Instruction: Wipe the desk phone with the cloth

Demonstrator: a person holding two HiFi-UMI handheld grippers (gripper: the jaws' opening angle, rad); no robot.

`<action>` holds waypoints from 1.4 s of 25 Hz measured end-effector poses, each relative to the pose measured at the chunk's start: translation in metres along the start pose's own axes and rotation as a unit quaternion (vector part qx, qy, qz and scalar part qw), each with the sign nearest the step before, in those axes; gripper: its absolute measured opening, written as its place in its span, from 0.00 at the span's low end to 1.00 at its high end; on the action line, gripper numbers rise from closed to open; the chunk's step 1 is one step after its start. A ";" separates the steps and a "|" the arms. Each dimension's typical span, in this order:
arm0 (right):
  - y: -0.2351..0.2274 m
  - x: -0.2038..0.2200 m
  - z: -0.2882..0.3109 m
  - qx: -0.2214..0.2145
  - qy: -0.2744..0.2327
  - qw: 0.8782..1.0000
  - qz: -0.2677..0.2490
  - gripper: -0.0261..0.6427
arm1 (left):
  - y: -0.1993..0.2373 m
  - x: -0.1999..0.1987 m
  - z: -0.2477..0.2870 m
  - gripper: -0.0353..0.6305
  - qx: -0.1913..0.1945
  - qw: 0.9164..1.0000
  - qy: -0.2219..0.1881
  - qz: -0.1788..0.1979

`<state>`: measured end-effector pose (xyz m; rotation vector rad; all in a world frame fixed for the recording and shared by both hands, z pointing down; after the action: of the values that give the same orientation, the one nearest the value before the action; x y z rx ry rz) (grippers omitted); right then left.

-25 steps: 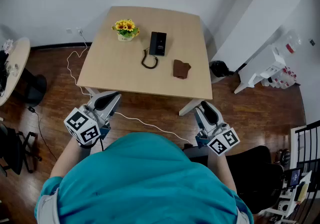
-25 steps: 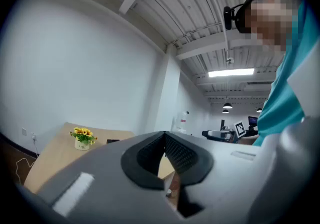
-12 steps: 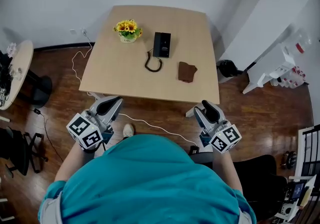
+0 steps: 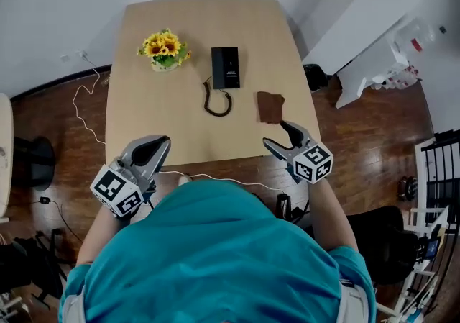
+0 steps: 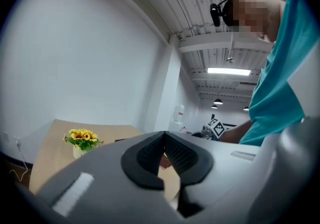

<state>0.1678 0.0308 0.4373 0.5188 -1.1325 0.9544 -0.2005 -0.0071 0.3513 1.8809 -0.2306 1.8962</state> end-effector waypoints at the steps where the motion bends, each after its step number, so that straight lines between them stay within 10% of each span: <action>1: -0.011 0.003 0.008 0.011 0.020 1.000 -0.005 0.54 | 0.007 0.000 0.004 0.06 0.008 1.000 0.003 0.001; 12: -0.171 0.090 0.102 -0.003 0.208 0.978 -0.005 0.71 | 0.039 0.006 0.076 0.06 -0.087 0.994 0.036 -0.046; 25: -0.209 0.170 0.145 -0.039 0.300 0.953 -0.017 0.63 | 0.048 0.030 0.144 0.06 -0.130 0.984 0.077 -0.097; 31: -0.180 0.169 0.144 -0.080 0.300 0.950 -0.016 0.23 | 0.066 0.038 0.145 0.06 -0.093 0.986 0.086 -0.106; 35: -0.177 0.167 0.144 -0.073 0.302 0.950 -0.024 0.19 | 0.076 0.045 0.142 0.06 -0.087 0.986 0.086 -0.116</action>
<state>0.2606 -0.1106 0.6642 0.1120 -0.6238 0.8932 -0.1033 -0.1256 0.4179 1.5485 -0.1124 1.8030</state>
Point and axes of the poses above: the fingertips, and each gripper's own axes: z forward along the fingers, y to its left, x out of its underside, the point moved 6 cm from there along -z, backward along the fingers, and after that the axes turned 2 degrees about -y, right-handed, at the moved point
